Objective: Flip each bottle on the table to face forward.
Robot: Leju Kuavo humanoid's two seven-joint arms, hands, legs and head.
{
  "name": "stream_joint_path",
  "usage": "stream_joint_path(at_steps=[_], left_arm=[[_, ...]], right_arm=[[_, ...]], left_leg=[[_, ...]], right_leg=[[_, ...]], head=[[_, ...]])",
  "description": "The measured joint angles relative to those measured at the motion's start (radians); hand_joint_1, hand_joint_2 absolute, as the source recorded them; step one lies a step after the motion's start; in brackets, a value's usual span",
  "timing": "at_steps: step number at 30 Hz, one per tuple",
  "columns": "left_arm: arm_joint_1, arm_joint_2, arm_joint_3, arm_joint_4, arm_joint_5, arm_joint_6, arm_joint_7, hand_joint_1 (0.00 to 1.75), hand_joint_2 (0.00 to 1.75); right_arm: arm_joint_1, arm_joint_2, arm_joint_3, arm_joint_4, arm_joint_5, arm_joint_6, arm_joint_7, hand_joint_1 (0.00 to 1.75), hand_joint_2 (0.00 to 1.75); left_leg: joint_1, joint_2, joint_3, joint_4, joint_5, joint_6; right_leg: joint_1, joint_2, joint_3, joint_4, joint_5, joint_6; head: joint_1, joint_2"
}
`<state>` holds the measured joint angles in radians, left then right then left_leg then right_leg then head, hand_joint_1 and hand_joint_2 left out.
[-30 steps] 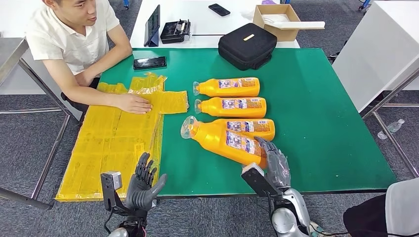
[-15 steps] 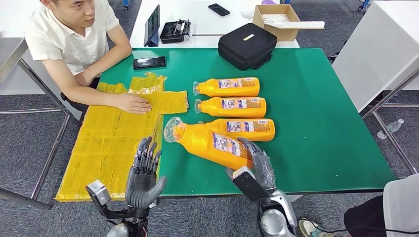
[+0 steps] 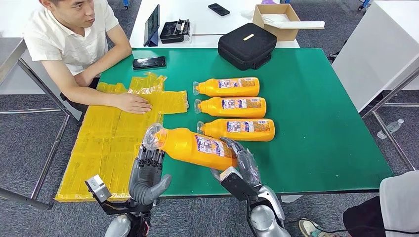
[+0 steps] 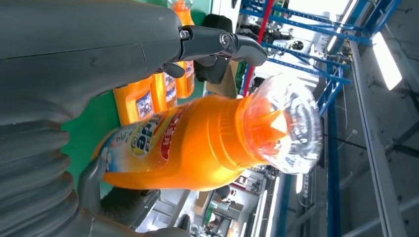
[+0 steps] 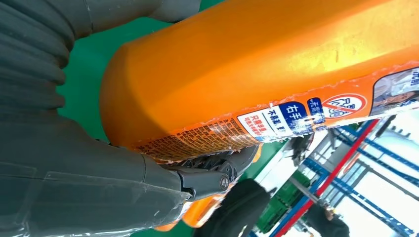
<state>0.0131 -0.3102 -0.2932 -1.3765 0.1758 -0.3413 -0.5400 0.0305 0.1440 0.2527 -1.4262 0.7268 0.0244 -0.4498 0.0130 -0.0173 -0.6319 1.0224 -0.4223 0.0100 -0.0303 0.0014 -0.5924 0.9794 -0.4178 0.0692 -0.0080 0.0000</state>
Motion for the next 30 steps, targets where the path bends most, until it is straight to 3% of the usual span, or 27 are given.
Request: stream_joint_path(at_steps=[12,19,30], left_arm=[[-0.043,0.002,-0.030,0.047,0.041,-0.020,0.016,0.00,1.75],[-0.053,0.002,-0.033,0.062,0.043,-0.016,0.014,0.00,1.75],[-0.059,0.002,-0.036,0.072,0.048,-0.016,0.014,0.00,1.75]], right_arm=[[-0.078,0.013,0.094,0.050,-0.045,0.017,-0.008,1.75,1.75],[-0.086,0.018,0.122,0.055,-0.064,0.032,-0.010,1.69,1.75],[-0.087,0.018,0.138,0.055,-0.088,0.048,-0.011,1.75,1.75]], left_leg=[[0.000,0.000,0.000,0.000,0.000,0.000],[0.000,0.000,0.000,0.000,0.000,0.000],[0.000,0.000,0.000,0.000,0.000,0.000]], right_leg=[[0.000,0.000,0.000,0.000,0.000,0.000],[0.000,0.000,0.000,0.000,0.000,0.000],[0.000,0.000,0.000,0.000,0.000,0.000]], head=[[0.000,0.000],[0.000,0.000],[0.000,0.000]])
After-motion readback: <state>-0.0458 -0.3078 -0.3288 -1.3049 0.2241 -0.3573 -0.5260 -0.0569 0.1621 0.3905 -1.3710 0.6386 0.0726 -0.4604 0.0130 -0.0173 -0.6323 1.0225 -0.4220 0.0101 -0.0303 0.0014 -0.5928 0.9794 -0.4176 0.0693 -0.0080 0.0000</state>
